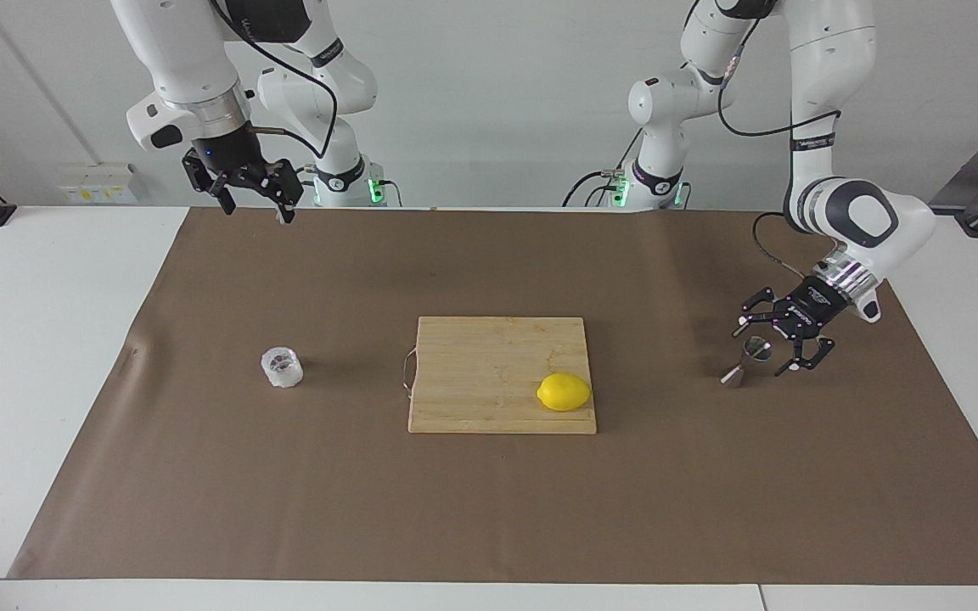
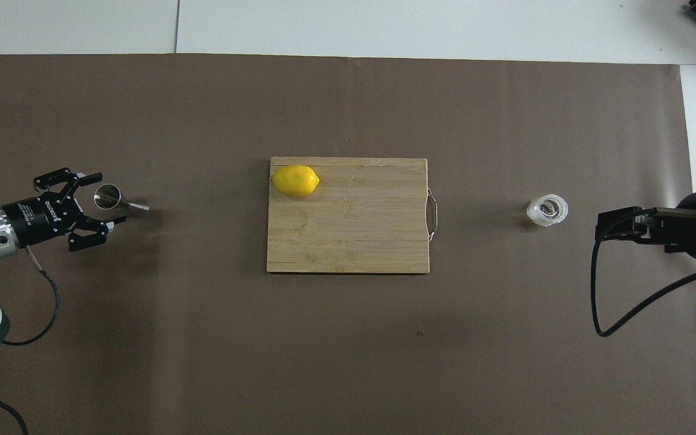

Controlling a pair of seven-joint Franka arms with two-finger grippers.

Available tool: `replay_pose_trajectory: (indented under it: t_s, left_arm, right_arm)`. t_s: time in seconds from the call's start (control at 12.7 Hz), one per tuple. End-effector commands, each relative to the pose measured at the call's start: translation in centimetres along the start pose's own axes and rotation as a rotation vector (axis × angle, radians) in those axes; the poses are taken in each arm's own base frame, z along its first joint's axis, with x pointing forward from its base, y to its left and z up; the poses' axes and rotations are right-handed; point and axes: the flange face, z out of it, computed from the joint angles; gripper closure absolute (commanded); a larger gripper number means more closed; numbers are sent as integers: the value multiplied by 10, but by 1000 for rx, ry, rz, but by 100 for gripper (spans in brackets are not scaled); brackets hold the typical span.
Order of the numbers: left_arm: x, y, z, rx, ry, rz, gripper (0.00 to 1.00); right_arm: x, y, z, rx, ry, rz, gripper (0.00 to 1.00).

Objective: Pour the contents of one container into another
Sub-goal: 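Close the left gripper around the metal cup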

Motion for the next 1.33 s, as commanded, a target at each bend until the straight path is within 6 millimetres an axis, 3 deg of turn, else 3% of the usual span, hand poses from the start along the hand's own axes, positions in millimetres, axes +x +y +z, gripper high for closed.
replay_pose_trajectory:
  t_s: [0.0, 0.47, 0.63, 0.78, 1.02, 1.26]
  left_arm:
    - [5, -3, -1, -20, -11, -1, 3]
    - [4, -3, 0, -25, -16, -6, 21]
    - [4, -3, -1, -25, -17, -6, 42]
    - [4, -2, -1, -27, -16, -7, 55]
    - [2, -2, -1, -27, -19, -6, 93]
    - [-3, 0, 2, -21, -23, 3, 100]
  right_arm:
    - [-7, 2, 0, 21, 21, 27, 0]
    - [-7, 2, 2, 20, 17, 27, 0]
    - [-7, 2, 2, 20, 19, 25, 0]
    - [-7, 2, 3, 20, 17, 25, 0]
    - [-7, 2, 2, 20, 19, 25, 0]
    - [-7, 2, 2, 20, 19, 24, 0]
